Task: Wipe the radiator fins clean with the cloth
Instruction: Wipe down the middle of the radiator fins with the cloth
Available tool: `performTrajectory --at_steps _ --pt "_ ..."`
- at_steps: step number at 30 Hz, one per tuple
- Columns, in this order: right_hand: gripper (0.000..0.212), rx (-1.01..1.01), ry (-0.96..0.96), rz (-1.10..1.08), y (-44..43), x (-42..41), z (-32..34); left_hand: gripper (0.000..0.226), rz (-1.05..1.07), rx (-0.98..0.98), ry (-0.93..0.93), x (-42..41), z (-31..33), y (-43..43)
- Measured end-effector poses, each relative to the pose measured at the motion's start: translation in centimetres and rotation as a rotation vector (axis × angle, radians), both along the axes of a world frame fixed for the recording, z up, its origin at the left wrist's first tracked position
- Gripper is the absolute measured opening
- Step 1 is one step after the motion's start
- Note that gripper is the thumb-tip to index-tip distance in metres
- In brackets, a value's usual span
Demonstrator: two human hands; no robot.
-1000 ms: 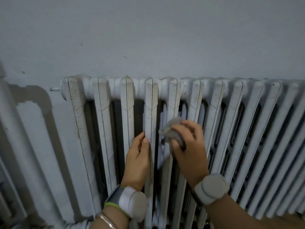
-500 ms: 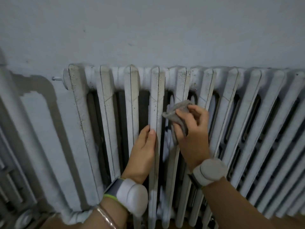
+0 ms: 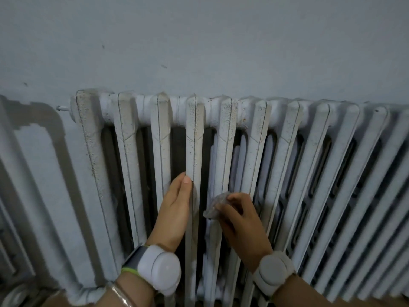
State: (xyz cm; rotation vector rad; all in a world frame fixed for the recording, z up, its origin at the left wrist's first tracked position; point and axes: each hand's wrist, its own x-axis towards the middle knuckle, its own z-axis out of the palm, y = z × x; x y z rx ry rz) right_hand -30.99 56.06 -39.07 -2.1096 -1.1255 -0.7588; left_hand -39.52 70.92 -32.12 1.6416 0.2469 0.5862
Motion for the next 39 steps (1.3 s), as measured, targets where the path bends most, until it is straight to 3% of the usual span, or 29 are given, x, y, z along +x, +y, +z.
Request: performTrajectory --at_steps 2,4,7,12,16,28,39 --pt "0.007 0.019 -0.063 0.015 -0.5 -0.4 0.7 0.053 0.021 -0.018 -0.013 0.0 0.0 -0.5" --pt "0.019 -0.046 -0.176 0.059 -1.3 -0.4 1.4 0.053 0.038 -0.038 -0.029 0.0 0.0 -0.9" --pt "0.041 0.098 -0.218 0.07 -1.8 0.3 3.3 0.049 0.105 0.013 -0.067 0.2 -0.1 -1.3" --pt "0.03 0.436 -0.227 -0.061 -2.8 0.3 9.2 0.038 0.362 0.298 -0.252 0.4 -0.4 -2.6" --pt "0.026 0.543 -0.312 -0.107 -3.0 1.4 11.4 0.034 0.417 0.526 -0.452 0.8 -0.6 -3.8" --pt "0.028 0.547 -0.206 -0.055 -1.8 3.0 10.3 0.042 0.084 0.106 -0.161 3.0 -1.9 -5.3" --pt "0.027 0.349 0.005 -0.096 -2.1 3.0 4.5 0.042 0.067 0.09 -0.109 2.4 -1.0 -5.5"
